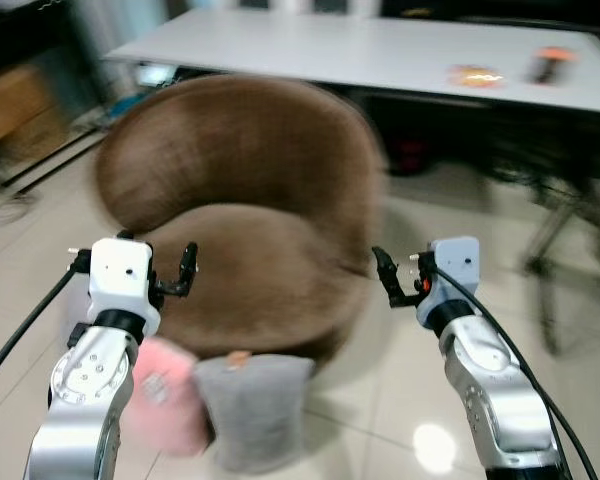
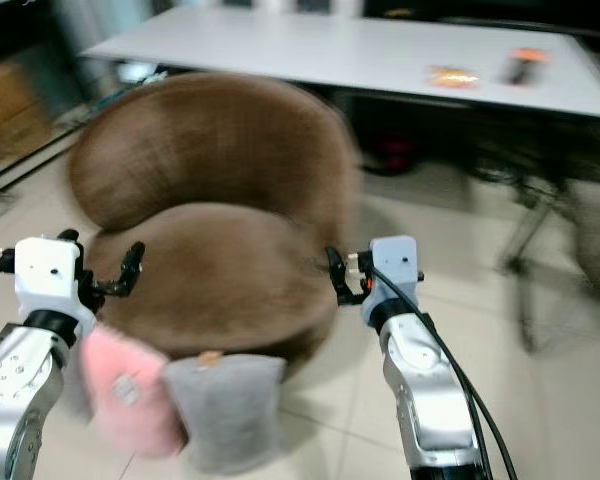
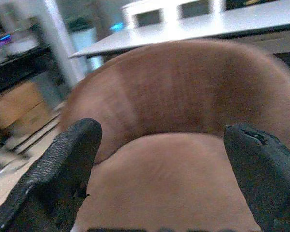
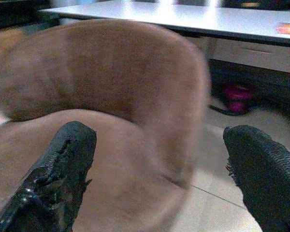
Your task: Move the pillow to the sofa from floor
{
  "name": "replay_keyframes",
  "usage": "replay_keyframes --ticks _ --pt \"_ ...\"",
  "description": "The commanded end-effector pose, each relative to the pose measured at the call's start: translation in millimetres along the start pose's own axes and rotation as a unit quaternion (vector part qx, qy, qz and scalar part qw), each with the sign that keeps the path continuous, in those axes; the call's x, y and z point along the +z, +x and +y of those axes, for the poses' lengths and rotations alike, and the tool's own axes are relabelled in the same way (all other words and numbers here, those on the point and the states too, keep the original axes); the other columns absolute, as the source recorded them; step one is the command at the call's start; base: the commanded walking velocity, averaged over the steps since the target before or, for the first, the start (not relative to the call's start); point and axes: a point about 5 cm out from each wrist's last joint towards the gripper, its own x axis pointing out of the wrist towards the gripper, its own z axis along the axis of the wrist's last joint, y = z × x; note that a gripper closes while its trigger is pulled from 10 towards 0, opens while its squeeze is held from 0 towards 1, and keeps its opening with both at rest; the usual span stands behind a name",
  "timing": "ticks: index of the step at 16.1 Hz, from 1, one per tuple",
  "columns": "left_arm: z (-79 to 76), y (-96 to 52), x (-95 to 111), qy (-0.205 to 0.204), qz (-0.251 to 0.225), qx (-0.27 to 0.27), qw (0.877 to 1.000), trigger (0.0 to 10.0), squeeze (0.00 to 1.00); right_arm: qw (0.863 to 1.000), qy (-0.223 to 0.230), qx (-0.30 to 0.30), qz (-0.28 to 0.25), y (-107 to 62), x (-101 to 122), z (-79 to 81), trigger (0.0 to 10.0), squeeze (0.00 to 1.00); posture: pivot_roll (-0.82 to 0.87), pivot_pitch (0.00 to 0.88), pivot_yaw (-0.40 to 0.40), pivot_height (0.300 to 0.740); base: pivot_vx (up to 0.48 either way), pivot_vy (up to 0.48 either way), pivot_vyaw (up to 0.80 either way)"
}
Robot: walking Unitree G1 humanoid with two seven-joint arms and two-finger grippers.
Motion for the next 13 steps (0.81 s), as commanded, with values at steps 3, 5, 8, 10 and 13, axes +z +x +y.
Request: replay_keyframes --ticks 3,5,8,10,13 --pt "2.7 1.6 0.6 0.005 -0.001 0.005 1.0 10.0 0.0 1.0 0.017 0.007 -0.011 4.7 4.3 4.6 10.0 0.0 -0.11 0.0 0.043 0.74 0.32 0.0 0.53" --pt "2.2 1.7 0.6 0.005 -0.001 0.006 1.0 10.0 0.0 1.0 0.024 0.008 -0.01 4.7 3.5 4.6 10.0 0.0 -0.12 0.0 0.042 0.74 0.321 0.0 0.0" --pt "1.6 1.3 0.1 0.007 -0.001 0.006 1.0 10.0 0.0 1.0 0.025 0.011 -0.007 4.6 2.6 4.2 10.0 0.0 -0.11 0.0 0.035 0.74 0.321 0.0 0.0" --pt "1.3 1.1 -0.2 0.008 -0.001 0.007 1.0 10.0 0.0 1.0 0.001 0.025 -0.009 5.4 3.8 5.6 10.0 0.0 -0.11 0.0 0.035 0.74 0.322 0.0 0.0" --pt "0.0 0.7 -0.5 0.01 -0.002 0.005 1.0 10.0 0.0 0.999 -0.004 0.031 -0.011 5.3 4.1 4.8 10.0 0.0 -0.11 0.0 0.033 0.74 0.311 0.0 0.8"
